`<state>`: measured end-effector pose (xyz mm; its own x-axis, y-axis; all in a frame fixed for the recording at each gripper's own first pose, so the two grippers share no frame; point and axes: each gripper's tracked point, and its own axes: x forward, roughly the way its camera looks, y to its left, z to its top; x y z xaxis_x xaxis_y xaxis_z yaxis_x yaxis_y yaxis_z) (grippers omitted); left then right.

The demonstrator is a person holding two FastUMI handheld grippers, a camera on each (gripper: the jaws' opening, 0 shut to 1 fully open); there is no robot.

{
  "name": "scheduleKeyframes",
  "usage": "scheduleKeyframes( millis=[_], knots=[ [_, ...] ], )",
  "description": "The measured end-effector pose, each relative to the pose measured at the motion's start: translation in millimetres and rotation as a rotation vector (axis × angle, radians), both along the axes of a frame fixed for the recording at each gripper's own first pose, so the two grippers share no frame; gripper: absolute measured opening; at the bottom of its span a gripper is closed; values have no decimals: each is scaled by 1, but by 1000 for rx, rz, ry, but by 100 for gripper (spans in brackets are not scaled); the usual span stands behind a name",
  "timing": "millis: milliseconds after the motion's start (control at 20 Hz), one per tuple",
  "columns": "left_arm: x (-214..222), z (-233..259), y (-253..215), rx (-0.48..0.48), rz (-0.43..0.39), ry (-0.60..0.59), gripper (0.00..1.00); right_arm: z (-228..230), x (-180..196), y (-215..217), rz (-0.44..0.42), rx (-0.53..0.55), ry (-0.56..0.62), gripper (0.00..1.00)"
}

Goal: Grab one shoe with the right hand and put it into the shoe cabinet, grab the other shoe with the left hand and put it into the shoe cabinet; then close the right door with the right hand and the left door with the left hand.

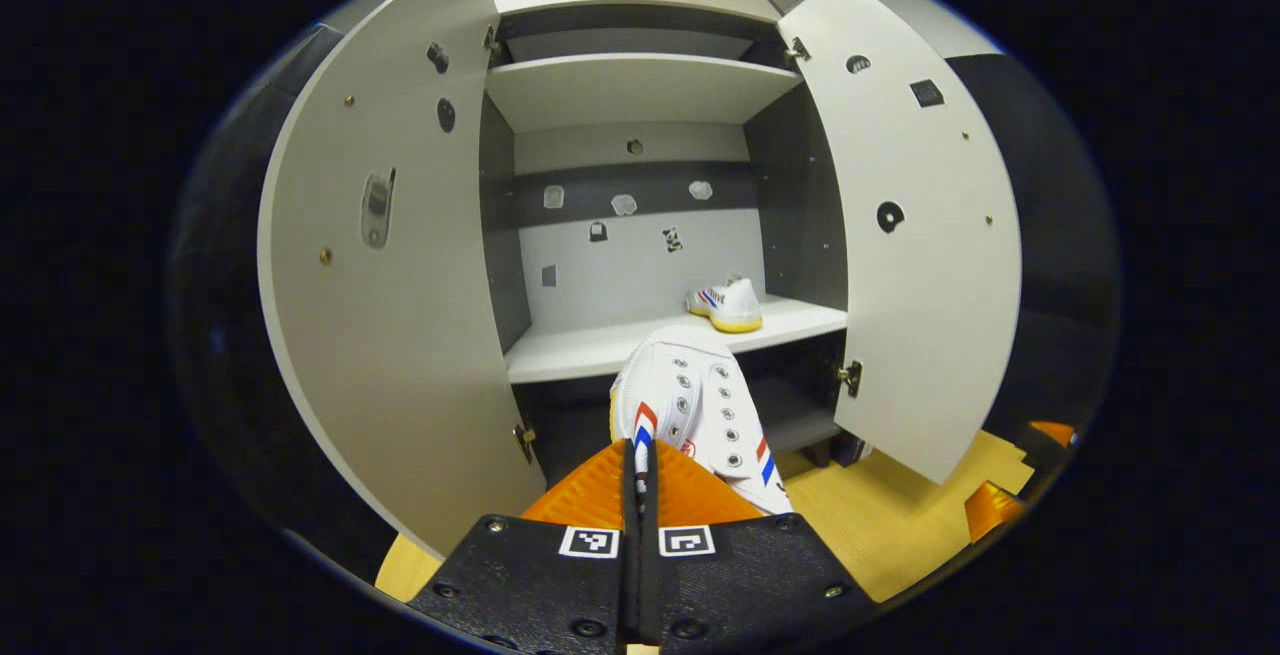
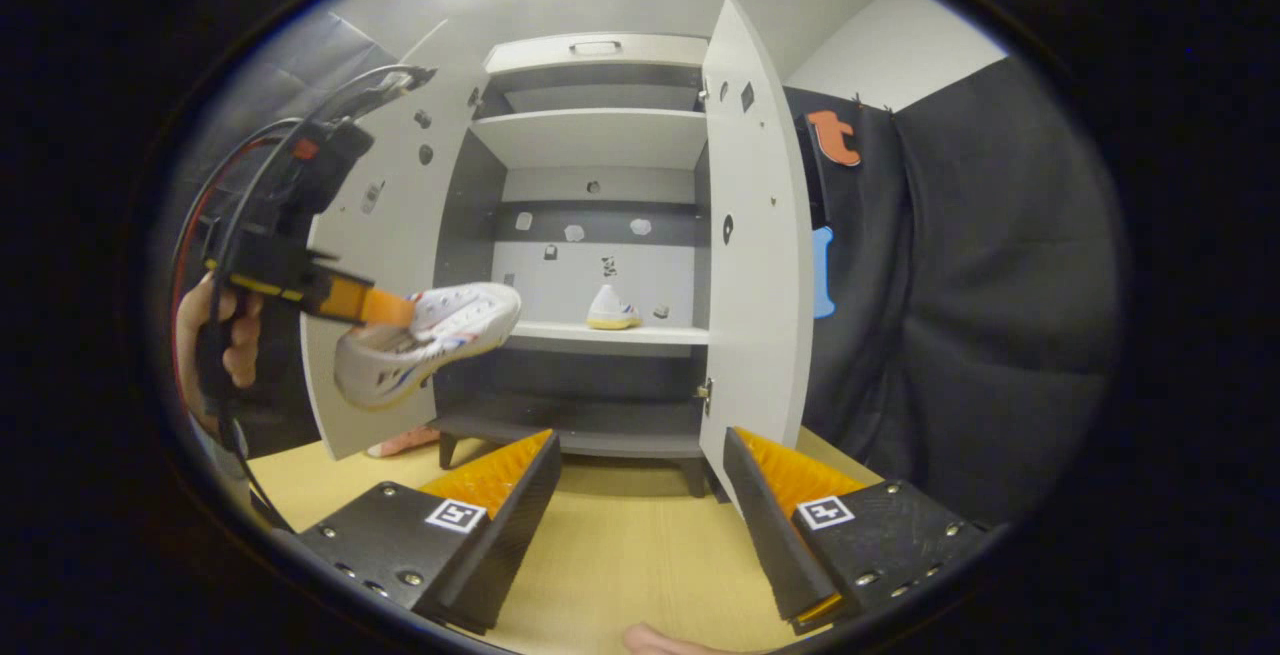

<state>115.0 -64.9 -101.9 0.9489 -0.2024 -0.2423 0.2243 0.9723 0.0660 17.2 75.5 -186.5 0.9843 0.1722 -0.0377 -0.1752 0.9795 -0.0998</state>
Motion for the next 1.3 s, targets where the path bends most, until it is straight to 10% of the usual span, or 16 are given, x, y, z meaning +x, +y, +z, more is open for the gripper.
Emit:
scheduleKeyframes(
  millis=[550,1300],
  knots=[
    [181,84,-20,-107,112,-93,0,25,-16,-26,34,63,-74,97],
    [312,-33,-7,-193,240,151,0,12,-22,-29,52,73,-57,97]
  ],
)
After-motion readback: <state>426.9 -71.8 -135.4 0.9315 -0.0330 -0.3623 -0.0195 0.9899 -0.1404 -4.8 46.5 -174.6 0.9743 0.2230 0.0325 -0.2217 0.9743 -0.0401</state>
